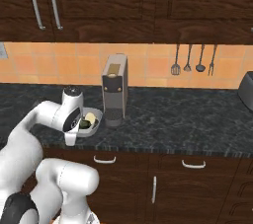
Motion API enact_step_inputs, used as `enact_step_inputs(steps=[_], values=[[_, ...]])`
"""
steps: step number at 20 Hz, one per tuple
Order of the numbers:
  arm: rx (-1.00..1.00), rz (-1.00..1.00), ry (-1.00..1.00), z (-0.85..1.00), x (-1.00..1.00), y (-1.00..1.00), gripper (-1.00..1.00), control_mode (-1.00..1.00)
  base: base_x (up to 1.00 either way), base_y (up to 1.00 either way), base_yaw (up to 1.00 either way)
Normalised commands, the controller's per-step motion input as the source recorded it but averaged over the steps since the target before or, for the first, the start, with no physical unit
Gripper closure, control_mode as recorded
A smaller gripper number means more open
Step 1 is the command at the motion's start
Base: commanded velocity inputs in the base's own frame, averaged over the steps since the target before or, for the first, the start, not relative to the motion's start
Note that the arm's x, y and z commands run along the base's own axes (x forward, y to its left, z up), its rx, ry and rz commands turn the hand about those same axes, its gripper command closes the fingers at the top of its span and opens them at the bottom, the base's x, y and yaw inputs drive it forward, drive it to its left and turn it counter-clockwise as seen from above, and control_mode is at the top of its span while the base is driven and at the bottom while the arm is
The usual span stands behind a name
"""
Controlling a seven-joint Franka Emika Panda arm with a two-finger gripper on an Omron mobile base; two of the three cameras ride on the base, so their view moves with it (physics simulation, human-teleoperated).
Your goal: Take the meat container that has the shrimp and place it on the second highest rack of the freezer. Then take the vegetable container that has the cucumber and mushroom and place it on the highest rack of the freezer.
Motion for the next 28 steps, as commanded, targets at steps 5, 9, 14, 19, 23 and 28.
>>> enact_step_inputs(steps=[5, 9, 14, 19, 23, 28], values=[[0.0, -0.01, 0.05, -0.36, 0.41, 0.0, -1.0, -1.0, 0.0, 0.0, 0.0], [0.0, -0.01, 0.07, -0.24, 0.44, 0.0, -1.0, -1.0, 0.0, 0.0, 0.0], [0.0, -0.01, 0.01, -0.12, 0.09, 0.0, -1.0, -1.0, 0.0, 0.0, 0.0], [0.0, -0.01, 0.02, -0.22, 0.0, 0.03, -1.0, -1.0, 0.0, 0.0, 0.0], [0.0, -0.01, 0.05, -0.27, 0.0, 0.09, -1.0, -1.0, 0.0, 0.0, 0.0], [0.0, -0.01, 0.14, -0.41, 0.07, 0.21, 1.0, -1.0, 0.0, 0.0, 0.0]])
